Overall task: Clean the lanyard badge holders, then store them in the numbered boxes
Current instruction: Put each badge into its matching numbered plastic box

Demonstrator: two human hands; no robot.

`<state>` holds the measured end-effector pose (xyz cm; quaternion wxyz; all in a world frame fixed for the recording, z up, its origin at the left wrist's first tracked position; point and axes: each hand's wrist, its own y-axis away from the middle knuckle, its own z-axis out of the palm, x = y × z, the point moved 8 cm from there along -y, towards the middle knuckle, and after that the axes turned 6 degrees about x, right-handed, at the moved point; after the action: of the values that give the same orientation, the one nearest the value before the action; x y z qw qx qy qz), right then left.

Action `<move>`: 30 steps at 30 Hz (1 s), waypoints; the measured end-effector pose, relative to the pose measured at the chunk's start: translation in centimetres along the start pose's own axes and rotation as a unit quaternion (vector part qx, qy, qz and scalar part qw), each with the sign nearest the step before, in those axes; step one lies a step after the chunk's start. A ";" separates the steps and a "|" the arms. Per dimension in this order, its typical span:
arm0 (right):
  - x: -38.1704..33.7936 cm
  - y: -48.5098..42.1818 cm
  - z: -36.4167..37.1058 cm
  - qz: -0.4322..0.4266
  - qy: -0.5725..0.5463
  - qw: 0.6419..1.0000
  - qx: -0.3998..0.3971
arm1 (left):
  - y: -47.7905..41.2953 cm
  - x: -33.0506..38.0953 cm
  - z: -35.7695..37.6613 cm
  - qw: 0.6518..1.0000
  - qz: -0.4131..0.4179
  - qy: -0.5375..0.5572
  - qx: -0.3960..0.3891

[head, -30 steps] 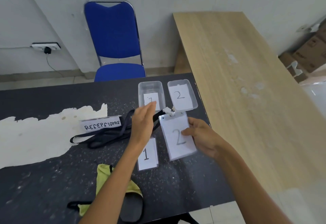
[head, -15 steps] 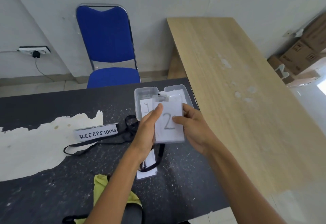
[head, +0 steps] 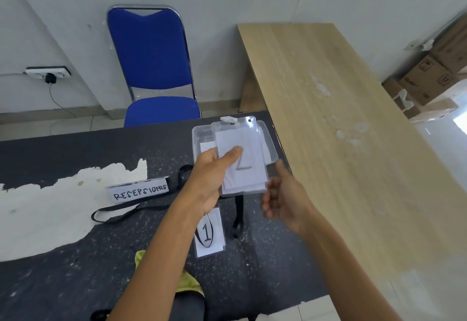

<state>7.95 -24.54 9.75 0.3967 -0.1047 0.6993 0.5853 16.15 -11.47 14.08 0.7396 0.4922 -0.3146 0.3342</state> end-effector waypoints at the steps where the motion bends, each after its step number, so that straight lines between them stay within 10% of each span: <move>1: 1.6 0.2 0.7 0.037 0.034 0.998 -0.043 | -0.1 0.0 0.1 1.000 -0.002 0.003 0.000; 6: 4.2 0.0 3.6 0.091 -0.043 0.979 -0.177 | 1.1 -2.1 1.2 0.998 -0.055 -0.001 -0.032; 30: 0.6 -4.2 -1.0 -0.038 -0.040 0.998 -0.027 | 3.2 -7.2 0.1 0.983 -0.149 -0.086 -0.060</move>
<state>9.68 -26.46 6.28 0.4430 -0.1182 0.6626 0.5922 9.43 -11.97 10.08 0.7794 0.5153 -0.3196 0.1575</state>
